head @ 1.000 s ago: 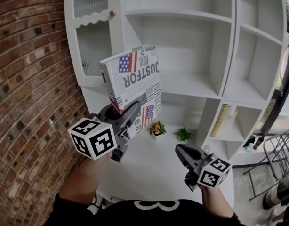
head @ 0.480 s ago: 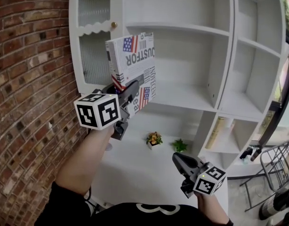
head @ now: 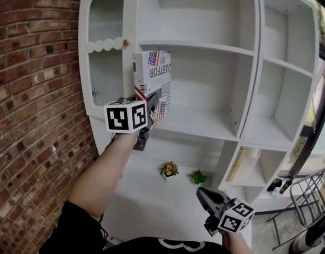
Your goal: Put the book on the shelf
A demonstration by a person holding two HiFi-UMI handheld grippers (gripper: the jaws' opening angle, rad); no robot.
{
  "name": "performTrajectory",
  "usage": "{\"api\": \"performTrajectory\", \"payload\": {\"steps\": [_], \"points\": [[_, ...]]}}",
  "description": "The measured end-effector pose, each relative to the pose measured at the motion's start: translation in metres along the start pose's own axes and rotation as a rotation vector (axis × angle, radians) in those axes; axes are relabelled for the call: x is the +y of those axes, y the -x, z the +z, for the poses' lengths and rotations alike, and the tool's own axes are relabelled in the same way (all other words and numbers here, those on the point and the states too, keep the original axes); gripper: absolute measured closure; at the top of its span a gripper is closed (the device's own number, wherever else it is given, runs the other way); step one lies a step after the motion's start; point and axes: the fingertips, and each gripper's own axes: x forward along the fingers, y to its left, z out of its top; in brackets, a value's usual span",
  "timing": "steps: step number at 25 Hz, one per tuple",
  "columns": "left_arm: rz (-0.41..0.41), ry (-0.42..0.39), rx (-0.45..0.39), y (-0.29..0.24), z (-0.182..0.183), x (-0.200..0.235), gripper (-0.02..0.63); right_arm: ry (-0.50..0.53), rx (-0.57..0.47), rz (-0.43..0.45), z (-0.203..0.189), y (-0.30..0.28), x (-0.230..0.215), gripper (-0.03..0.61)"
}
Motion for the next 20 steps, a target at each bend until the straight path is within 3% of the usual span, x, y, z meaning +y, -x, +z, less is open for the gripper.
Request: {"api": "performTrajectory", "payload": {"steps": [20], "points": [[0.149,0.007,0.104,-0.077,-0.03,0.027,0.46,-0.03,-0.002,-0.072,-0.013,0.05,-0.044,0.567]]}}
